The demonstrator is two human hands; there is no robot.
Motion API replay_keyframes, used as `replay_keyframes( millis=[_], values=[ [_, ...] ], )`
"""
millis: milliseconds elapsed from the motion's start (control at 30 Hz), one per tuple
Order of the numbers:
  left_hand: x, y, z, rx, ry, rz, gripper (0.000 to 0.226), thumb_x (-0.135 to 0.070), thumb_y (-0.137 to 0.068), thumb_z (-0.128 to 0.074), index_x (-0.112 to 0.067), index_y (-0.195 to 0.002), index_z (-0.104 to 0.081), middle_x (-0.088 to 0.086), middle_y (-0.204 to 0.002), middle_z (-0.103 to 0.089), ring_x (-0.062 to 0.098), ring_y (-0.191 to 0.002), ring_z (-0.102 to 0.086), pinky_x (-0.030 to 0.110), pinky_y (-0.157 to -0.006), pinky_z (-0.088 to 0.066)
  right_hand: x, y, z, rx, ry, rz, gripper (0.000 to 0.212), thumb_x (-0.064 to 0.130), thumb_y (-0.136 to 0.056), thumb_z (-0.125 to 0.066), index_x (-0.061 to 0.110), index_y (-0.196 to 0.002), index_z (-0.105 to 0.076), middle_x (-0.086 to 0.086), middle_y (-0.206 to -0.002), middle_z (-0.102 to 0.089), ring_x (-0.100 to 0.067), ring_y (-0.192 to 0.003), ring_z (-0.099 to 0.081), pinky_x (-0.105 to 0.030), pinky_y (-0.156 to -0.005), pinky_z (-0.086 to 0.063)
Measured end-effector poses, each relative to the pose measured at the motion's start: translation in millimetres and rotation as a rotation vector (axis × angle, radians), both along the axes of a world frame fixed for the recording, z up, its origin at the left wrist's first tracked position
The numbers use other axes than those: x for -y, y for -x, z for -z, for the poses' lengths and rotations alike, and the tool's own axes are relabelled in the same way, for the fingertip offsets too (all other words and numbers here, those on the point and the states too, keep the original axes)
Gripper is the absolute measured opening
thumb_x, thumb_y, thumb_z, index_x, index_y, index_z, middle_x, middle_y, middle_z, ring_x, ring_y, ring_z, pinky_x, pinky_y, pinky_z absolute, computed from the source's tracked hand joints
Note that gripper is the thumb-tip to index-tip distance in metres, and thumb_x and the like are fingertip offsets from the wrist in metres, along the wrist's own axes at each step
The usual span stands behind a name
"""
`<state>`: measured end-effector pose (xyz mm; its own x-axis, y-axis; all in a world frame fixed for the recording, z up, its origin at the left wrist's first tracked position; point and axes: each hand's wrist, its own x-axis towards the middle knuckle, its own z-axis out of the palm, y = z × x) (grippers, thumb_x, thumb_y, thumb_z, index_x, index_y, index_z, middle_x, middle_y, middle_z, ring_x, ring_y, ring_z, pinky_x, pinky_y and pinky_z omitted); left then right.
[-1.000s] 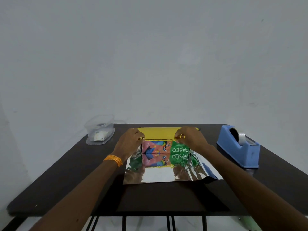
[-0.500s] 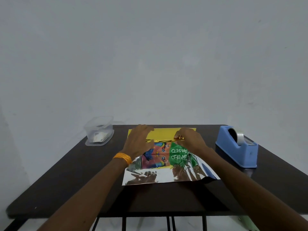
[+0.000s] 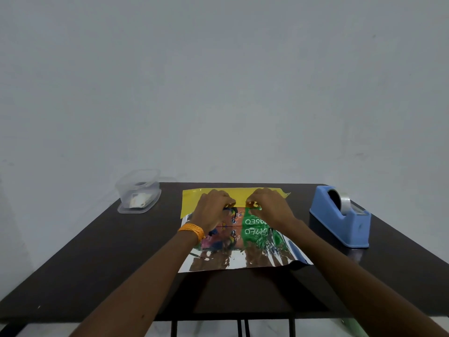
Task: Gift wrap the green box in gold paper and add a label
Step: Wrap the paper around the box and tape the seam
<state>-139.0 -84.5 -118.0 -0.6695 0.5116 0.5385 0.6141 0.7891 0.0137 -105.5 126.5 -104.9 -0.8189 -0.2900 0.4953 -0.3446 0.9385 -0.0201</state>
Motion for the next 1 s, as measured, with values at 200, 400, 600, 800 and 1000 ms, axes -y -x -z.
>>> replay_keyframes(
  millis=[200,400,600,800,1000],
  values=[
    [-2.1,-1.4,1.9,-0.021,-0.006,-0.031,0.029,-0.032,-0.088,-0.068,-0.031,-0.118,-0.069,-0.005,-0.115,-0.067,0.022,-0.105,-0.057,0.039,-0.083,-0.046,0.8,-1.6,3.2,-0.085,-0.025,0.037,0.024,0.035,-0.086,-0.074,0.026,-0.107,-0.075,0.006,-0.109,-0.07,-0.019,-0.106,-0.058,-0.039,-0.093,-0.034],
    [-2.5,-4.9,0.1,-0.016,-0.015,-0.038,0.029,-0.034,-0.092,-0.064,-0.033,-0.121,-0.066,-0.006,-0.117,-0.064,0.021,-0.11,-0.055,0.038,-0.087,-0.038,0.8,-2.7,5.3,-0.111,0.004,0.018,0.019,0.033,-0.083,-0.076,0.025,-0.1,-0.077,0.005,-0.099,-0.07,-0.021,-0.098,-0.06,-0.039,-0.09,-0.036],
    [2.0,-7.2,2.9,0.036,-0.069,-0.006,0.045,-0.057,-0.086,-0.054,-0.031,-0.122,-0.064,-0.007,-0.113,-0.063,0.017,-0.109,-0.052,0.039,-0.086,-0.04,3.0,-4.8,7.0,-0.09,0.036,-0.004,0.02,0.025,-0.087,-0.073,0.016,-0.105,-0.076,-0.004,-0.098,-0.067,-0.027,-0.097,-0.061,-0.037,-0.081,-0.043],
    [5.7,-6.0,5.1,0.004,-0.117,0.022,0.024,-0.036,-0.099,-0.053,-0.029,-0.111,-0.072,-0.005,-0.11,-0.064,0.018,-0.105,-0.053,0.039,-0.083,-0.045,0.8,-8.2,9.3,-0.042,0.046,0.006,0.029,0.026,-0.086,-0.074,0.017,-0.113,-0.072,-0.001,-0.107,-0.063,-0.023,-0.108,-0.055,-0.032,-0.077,-0.044],
    [3.1,-2.9,4.7,0.017,-0.102,0.015,0.023,-0.024,-0.096,-0.06,-0.028,-0.116,-0.07,-0.004,-0.111,-0.062,0.02,-0.106,-0.053,0.038,-0.085,-0.046,-11.2,-9.6,-4.6,-0.028,0.194,-0.073,0.028,0.042,-0.087,-0.072,0.021,-0.106,-0.074,0.006,-0.104,-0.069,-0.011,-0.097,-0.059,-0.033,-0.079,-0.05]
  ],
)
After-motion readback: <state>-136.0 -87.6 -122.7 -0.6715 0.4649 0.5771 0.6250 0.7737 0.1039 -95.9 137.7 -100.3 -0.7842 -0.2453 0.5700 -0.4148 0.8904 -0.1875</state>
